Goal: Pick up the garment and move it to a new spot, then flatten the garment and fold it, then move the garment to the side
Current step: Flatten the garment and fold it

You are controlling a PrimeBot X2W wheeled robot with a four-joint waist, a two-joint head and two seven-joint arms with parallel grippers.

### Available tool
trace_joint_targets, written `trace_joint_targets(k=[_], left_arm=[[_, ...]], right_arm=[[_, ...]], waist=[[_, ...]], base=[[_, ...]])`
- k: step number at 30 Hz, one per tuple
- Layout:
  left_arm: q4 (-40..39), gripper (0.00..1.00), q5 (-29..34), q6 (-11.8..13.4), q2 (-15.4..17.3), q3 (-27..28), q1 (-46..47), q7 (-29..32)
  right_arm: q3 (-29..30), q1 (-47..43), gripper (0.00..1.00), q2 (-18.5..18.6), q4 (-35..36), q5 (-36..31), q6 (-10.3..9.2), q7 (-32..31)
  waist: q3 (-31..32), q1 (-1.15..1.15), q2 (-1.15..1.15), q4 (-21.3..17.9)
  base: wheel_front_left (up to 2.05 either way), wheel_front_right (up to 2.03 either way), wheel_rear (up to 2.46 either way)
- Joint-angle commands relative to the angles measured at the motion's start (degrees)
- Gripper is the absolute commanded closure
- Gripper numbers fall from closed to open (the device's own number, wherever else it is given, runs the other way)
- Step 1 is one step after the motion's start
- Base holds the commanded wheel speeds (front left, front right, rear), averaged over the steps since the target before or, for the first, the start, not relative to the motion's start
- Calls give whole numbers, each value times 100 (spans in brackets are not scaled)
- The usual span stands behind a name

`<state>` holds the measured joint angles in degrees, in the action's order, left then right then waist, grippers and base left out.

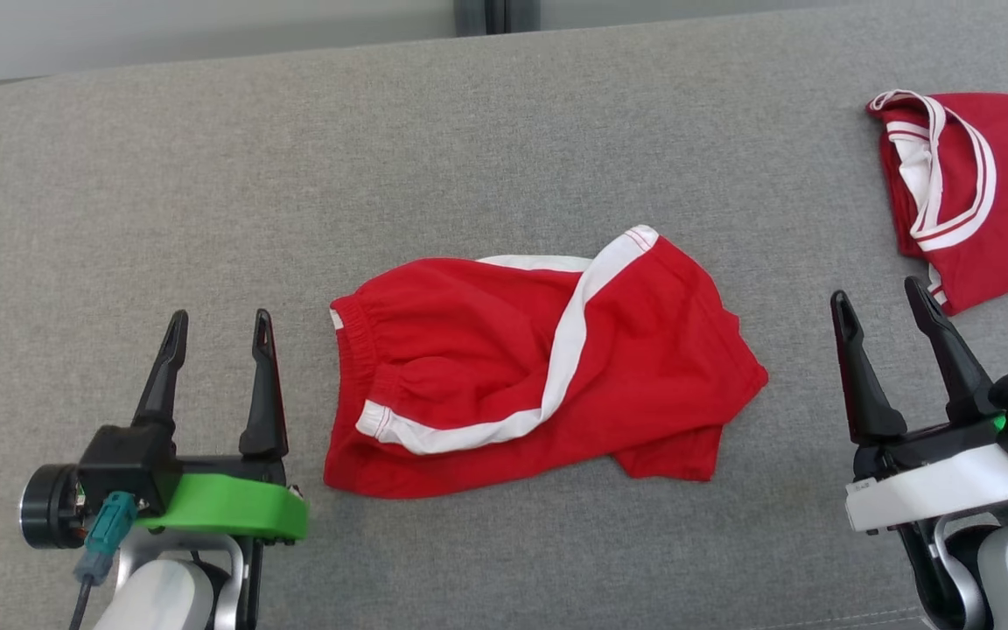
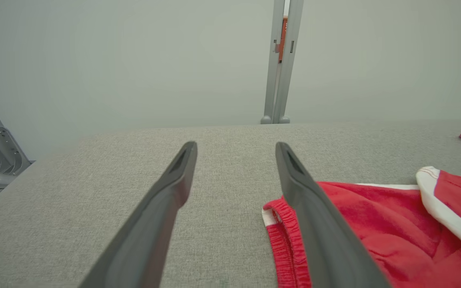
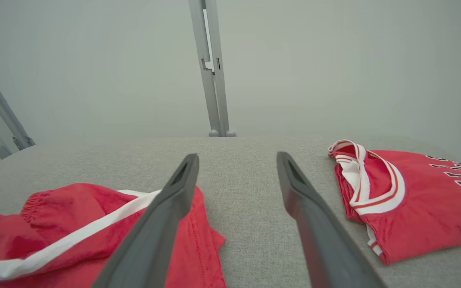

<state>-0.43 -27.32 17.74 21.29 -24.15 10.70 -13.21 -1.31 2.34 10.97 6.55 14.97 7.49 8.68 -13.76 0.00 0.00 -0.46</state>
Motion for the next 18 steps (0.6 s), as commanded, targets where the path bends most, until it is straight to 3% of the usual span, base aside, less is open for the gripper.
trace_joint_targets(k=[1, 14, 18], left_arm=[[-19, 0, -23, 44, 50, 12, -112, -31], [-233, 0, 35, 121, 140, -115, -470, 38], [-390, 0, 153, -44, 215, -323, -232, 214]], right_arm=[[8, -140, 0, 20, 82, -20, 0, -88], [25, -450, 0, -62, 343, 79, 0, -395], [51, -439, 0, -52, 364, 98, 0, -415]], waist=[[136, 0, 0, 24], [379, 0, 0, 78], [351, 0, 0, 85]], base=[[0, 0, 0], [0, 0, 0], [0, 0, 0]])
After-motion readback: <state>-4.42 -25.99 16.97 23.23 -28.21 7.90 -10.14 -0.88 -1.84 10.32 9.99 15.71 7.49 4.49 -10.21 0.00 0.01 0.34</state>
